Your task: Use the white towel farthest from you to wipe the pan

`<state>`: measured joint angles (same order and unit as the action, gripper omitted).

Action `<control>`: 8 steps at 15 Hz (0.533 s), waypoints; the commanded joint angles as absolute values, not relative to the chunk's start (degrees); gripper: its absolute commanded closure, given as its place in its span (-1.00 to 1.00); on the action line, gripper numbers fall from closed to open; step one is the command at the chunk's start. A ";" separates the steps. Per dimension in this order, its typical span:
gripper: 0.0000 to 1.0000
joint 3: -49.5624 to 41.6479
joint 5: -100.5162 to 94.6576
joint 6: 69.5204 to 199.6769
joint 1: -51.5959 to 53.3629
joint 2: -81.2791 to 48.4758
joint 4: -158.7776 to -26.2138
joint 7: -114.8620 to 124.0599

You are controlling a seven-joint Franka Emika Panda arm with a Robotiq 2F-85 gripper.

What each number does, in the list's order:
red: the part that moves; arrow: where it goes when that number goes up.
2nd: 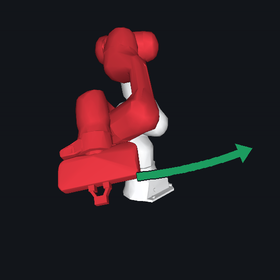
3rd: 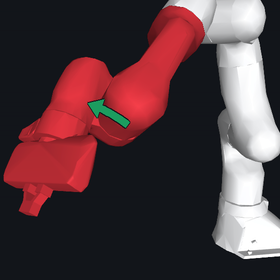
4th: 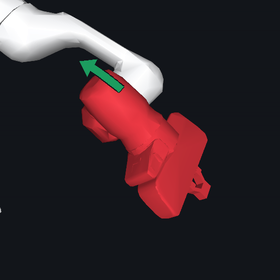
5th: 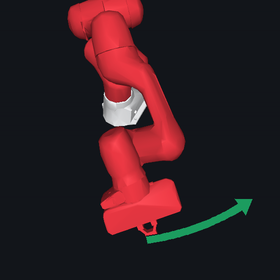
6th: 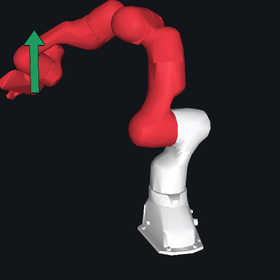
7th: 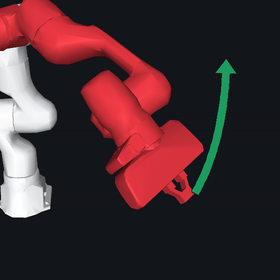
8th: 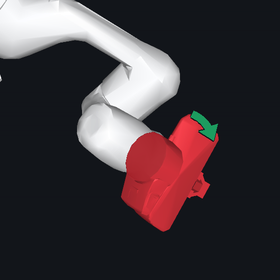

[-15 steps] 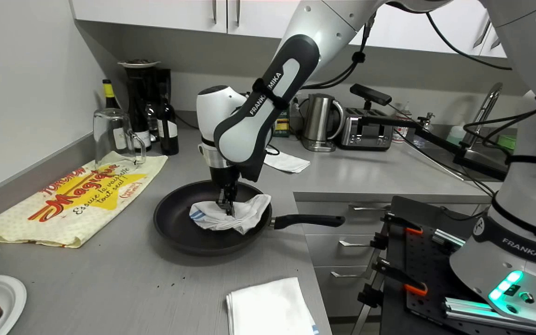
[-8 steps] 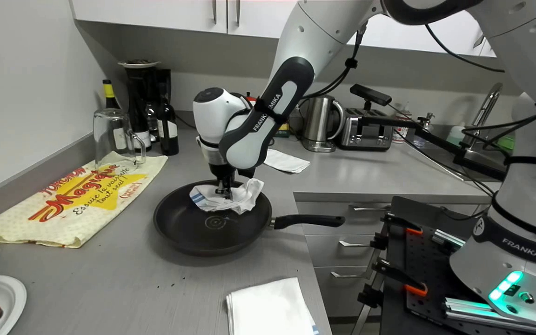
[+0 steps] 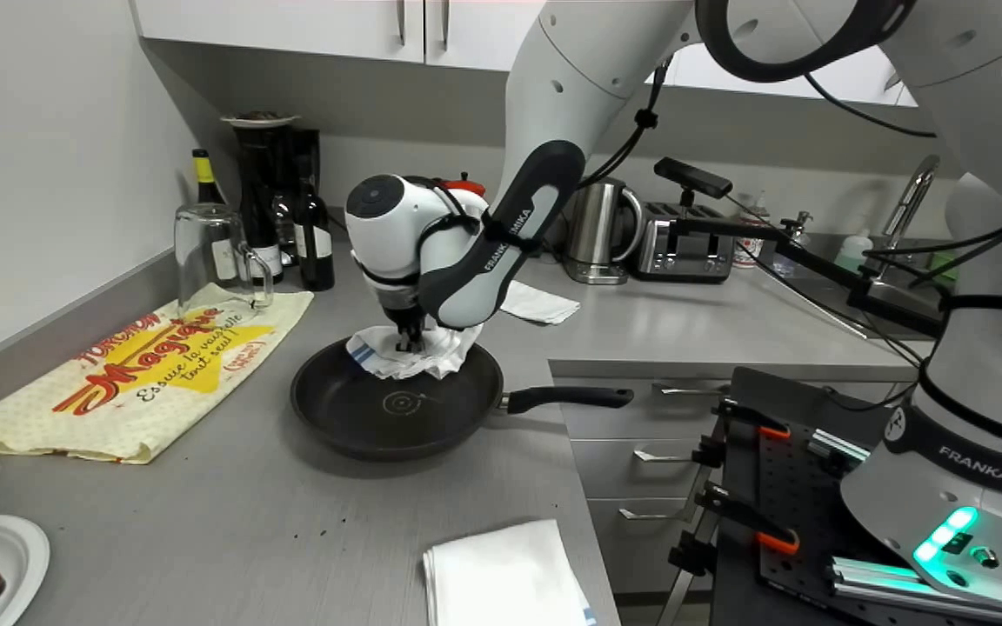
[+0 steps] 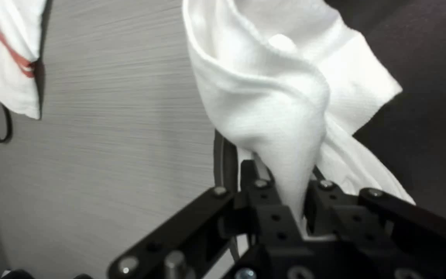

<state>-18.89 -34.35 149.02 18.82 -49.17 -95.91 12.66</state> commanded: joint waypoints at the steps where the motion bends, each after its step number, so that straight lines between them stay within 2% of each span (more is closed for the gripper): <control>1: 0.91 -22.70 -41.46 148.51 23.04 -46.44 -96.90 18.31; 4: 0.91 -20.19 -43.20 145.71 23.31 -39.59 -100.67 20.08; 8: 0.91 -7.98 -32.79 136.47 19.44 -27.92 -106.29 14.83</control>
<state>-15.64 -38.46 142.42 21.65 -37.97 -99.51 17.85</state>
